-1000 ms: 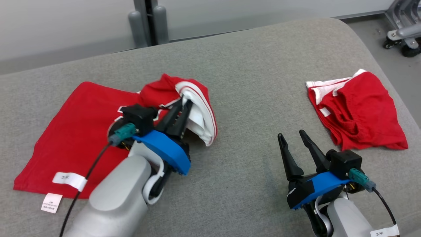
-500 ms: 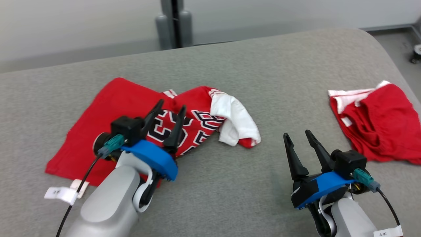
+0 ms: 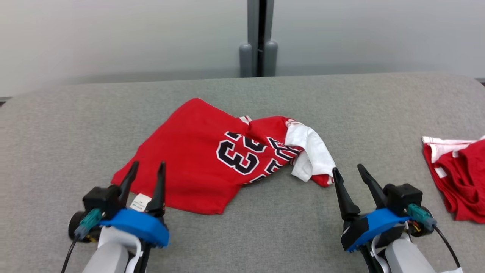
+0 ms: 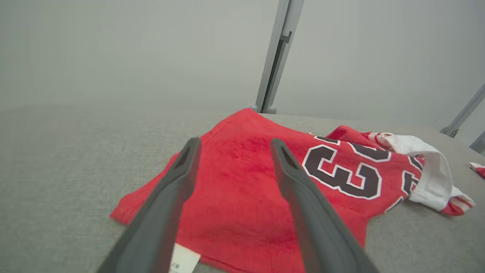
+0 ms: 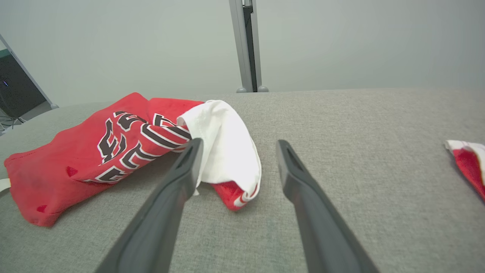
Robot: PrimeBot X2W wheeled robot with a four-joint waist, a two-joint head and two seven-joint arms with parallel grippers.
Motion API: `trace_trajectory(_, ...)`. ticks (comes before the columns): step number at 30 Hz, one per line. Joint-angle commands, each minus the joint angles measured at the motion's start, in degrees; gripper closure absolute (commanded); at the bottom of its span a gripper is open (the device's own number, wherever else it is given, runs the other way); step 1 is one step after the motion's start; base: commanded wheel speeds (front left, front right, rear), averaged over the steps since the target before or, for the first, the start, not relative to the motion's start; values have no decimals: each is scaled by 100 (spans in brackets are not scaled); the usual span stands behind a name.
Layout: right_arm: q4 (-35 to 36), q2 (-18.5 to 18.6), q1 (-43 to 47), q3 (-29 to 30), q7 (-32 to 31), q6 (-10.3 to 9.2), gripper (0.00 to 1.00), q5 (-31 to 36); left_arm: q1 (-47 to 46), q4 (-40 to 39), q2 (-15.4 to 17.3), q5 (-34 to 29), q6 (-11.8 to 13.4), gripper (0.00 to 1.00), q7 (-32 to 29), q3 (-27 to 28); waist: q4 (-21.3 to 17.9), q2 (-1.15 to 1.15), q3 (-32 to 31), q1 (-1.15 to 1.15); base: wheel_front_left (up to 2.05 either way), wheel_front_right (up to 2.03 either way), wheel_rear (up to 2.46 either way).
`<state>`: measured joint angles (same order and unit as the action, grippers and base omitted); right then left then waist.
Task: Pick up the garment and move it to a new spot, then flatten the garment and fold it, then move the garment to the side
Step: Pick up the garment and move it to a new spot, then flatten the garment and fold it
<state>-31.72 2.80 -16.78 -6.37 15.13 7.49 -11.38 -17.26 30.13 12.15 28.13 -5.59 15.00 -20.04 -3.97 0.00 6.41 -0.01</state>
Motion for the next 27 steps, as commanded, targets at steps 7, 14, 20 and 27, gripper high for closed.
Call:
trace_trajectory(7,-140,23,319,100,1,0,0,74,985,-393,-267,-551,-43,0,19,950,162,0,-292,1,0,0,0)
trace_trajectory(14,-211,22,587,201,1,0,0,64,1728,-583,-614,-935,-152,0,20,1437,220,0,-479,1,0,0,0)
trace_trajectory(20,-213,21,569,205,1,0,0,89,1769,-611,-760,-1109,-194,0,20,1536,231,0,-460,1,0,0,0)
trace_trajectory(27,-249,21,155,-38,1,0,0,76,1545,-605,-810,-1107,-195,0,20,1374,366,0,-283,1,0,0,0)
